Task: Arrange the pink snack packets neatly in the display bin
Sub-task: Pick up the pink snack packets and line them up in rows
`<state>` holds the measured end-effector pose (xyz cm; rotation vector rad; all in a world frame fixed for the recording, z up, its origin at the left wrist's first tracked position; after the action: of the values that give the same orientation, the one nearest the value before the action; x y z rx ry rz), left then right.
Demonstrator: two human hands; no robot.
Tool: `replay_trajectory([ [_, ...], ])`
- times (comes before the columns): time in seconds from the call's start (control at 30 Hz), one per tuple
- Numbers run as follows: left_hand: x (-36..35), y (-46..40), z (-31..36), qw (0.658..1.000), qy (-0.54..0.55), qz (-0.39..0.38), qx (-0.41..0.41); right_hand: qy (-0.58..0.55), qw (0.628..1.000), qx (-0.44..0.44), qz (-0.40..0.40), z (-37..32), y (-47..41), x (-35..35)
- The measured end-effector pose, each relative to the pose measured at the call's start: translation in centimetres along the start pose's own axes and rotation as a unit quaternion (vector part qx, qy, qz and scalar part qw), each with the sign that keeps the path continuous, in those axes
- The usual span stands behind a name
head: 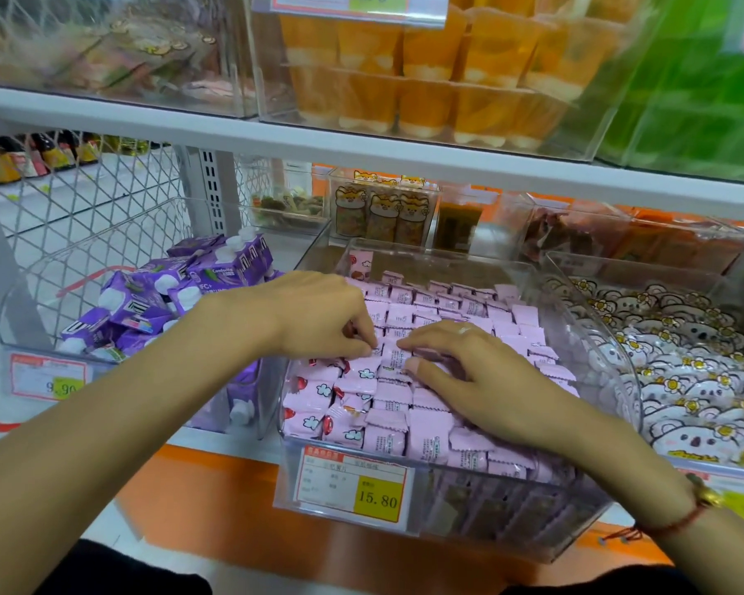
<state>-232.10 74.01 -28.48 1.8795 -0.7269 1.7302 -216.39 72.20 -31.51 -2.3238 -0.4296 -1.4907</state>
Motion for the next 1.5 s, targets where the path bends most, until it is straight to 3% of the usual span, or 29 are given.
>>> replay_trajectory([
  [0.2,0.9,-0.4,-0.9,0.985,0.08,0.147,0.049,-0.026,0.996,-0.013,0.081,0.0,-1.0,1.3],
  [0.37,0.4,-1.8,-1.5,0.991,-0.002,0.124,0.048,0.063,0.997,-0.012,-0.047,-0.4,-1.1,-1.1],
  [0.5,-0.8,-2.6,-1.9,0.998,-0.025,0.05,0.034,0.072,0.995,-0.018,-0.066,-0.5,-0.8,-0.7],
  [0.87,-0.6,-2.1,-1.8,0.989,0.032,0.135,0.05,0.095,0.994,-0.015,-0.049,-0.9,-0.6,-0.6],
  [1.0,0.0,-1.4,-1.7,0.969,0.051,0.224,0.088,0.096,0.994,-0.016,-0.053,-1.0,-0.7,-0.5],
  [1.13,0.9,0.1,-2.2,0.904,0.167,0.366,0.143,0.104,0.993,-0.014,-0.057,-0.8,-0.8,-0.5],
  [1.3,1.2,2.5,-3.6,0.752,0.383,0.498,0.202,0.092,0.994,-0.003,-0.051,-0.6,-0.8,-0.7],
  [1.37,1.6,3.3,-3.8,0.671,0.452,0.544,0.224,-0.007,1.0,-0.004,-0.021,-0.8,-0.9,-0.1],
  [1.43,1.8,3.8,-3.6,0.597,0.513,0.567,0.243,-0.138,0.988,-0.035,0.056,-0.5,-0.9,1.2],
  [1.5,1.7,3.5,-3.0,0.549,0.576,0.557,0.238,-0.209,0.965,-0.053,0.153,0.0,-0.7,2.6],
])
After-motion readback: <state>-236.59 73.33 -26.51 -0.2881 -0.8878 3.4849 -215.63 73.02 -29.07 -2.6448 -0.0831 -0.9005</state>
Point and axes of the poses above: each hand's wrist, its own y-axis away from the middle knuckle, its own x-axis out of the back of the hand, z = x × y, the point moved 5 cm from there along -y, towards the middle knuckle, and after that the axes turned 9 degrees about -x, right-handed, at the moved point
